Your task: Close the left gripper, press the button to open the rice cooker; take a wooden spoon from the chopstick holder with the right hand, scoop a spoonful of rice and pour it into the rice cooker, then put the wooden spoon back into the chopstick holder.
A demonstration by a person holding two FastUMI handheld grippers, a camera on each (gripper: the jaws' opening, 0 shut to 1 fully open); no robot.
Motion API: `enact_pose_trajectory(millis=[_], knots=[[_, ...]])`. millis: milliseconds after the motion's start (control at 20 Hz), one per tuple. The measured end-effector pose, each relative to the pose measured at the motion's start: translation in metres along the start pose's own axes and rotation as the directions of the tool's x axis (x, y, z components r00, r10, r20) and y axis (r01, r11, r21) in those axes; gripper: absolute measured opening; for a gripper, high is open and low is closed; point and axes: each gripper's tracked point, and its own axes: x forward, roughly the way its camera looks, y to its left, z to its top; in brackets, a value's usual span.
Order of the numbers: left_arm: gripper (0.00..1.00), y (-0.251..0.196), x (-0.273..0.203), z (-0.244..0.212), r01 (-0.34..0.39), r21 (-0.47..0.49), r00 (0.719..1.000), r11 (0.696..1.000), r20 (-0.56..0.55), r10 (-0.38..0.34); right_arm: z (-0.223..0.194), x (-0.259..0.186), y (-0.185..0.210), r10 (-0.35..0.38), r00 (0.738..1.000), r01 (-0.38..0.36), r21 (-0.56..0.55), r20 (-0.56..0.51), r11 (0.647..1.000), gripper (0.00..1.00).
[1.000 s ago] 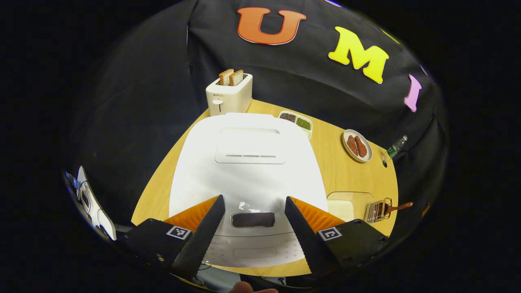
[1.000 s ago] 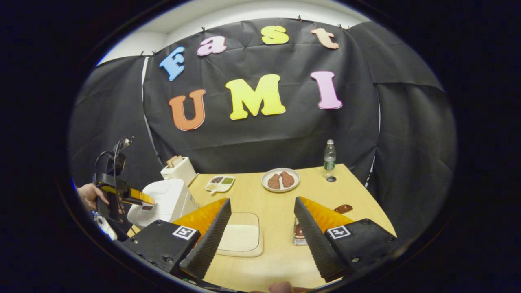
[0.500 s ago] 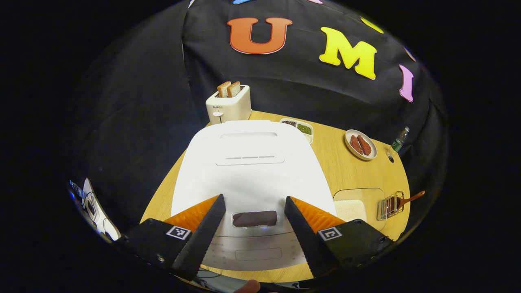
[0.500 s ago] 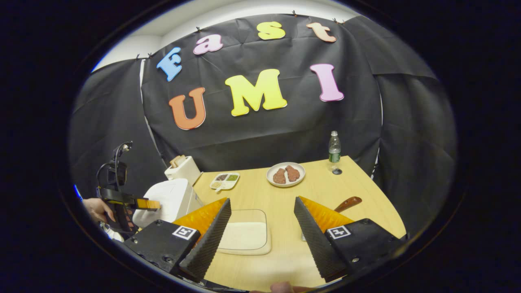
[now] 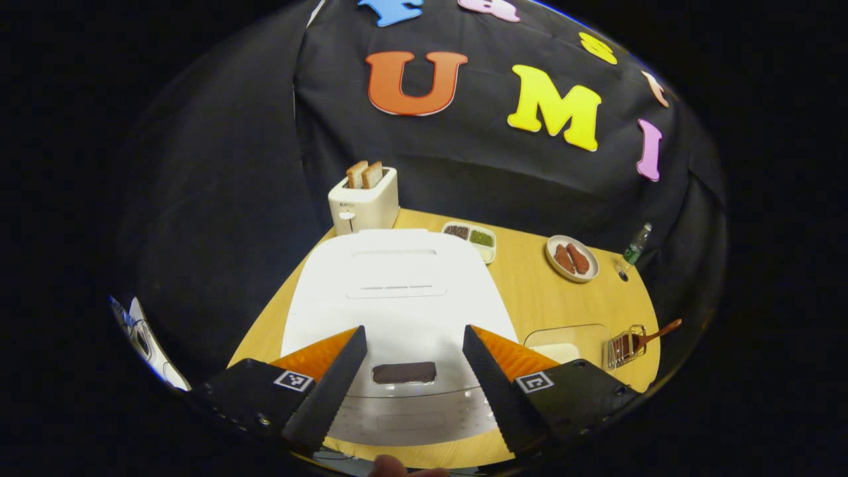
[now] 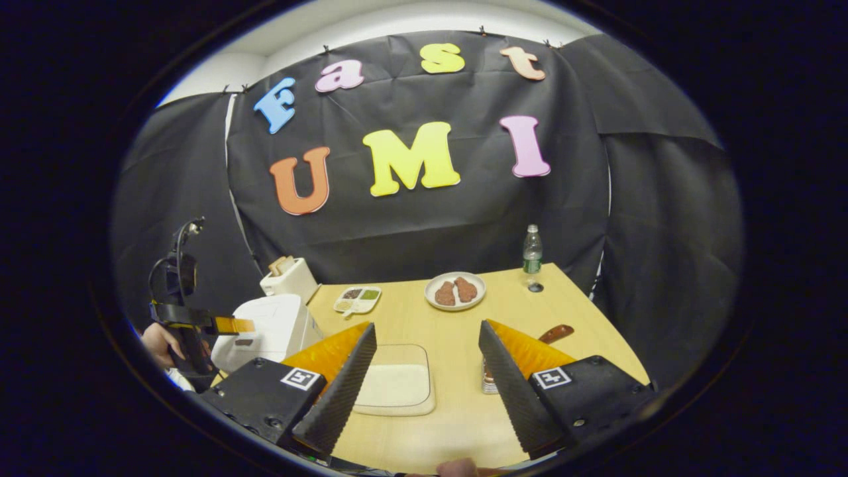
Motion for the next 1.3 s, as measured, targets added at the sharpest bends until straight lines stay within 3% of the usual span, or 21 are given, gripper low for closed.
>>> enact_pose_trajectory(millis=[150, 300, 400, 600, 750, 900, 1150, 1300], knots=[[0.95, -0.003, -0.033, 0.031, 0.025, 0.028, 0.99, 0.999, 0.14, -0.029, 0.017, -0.004, 0.011, -0.01, 0.999, 0.011, -0.052, 0.03, 0.999, 1.0], [0.95, -0.027, -0.087, 0.052, 0.064, 0.049, 0.961, 0.997, 0.267, -0.075, 0.048, -0.012, 0.016, -0.015, 0.993, 0.024, -0.08, 0.118, 0.996, 1.0], [0.95, -0.043, -0.123, 0.064, 0.07, 0.085, 0.928, 0.994, 0.36, -0.096, 0.063, -0.021, 0.009, -0.034, 0.984, 0.048, -0.078, 0.175, 0.996, 1.0], [0.94, -0.098, -0.189, 0.078, 0.114, 0.139, 0.84, 0.984, 0.515, -0.171, 0.081, -0.038, -0.005, 0.008, 0.972, 0.013, -0.088, 0.236, 0.996, 0.99], [0.94, -0.132, -0.22, 0.065, 0.116, 0.138, 0.836, 0.984, 0.522, -0.172, 0.09, -0.063, -0.021, 0.04, 0.961, -0.015, -0.092, 0.275, 0.996, 0.99], [0.94, -0.156, -0.245, 0.057, 0.074, 0.112, 0.833, 0.991, 0.54, -0.123, 0.092, -0.087, -0.045, 0.05, 0.948, -0.015, -0.112, 0.314, 0.994, 1.0], [0.94, -0.188, -0.283, 0.045, 0.007, 0.092, 0.81, 0.996, 0.584, -0.059, 0.09, -0.117, -0.056, 0.106, 0.931, -0.066, -0.123, 0.348, 0.99, 1.0], [0.94, -0.2, -0.291, 0.035, 0.012, 0.067, 0.816, 0.998, 0.576, -0.048, 0.087, -0.13, -0.059, 0.138, 0.929, -0.108, -0.103, 0.344, 0.989, 1.0]])
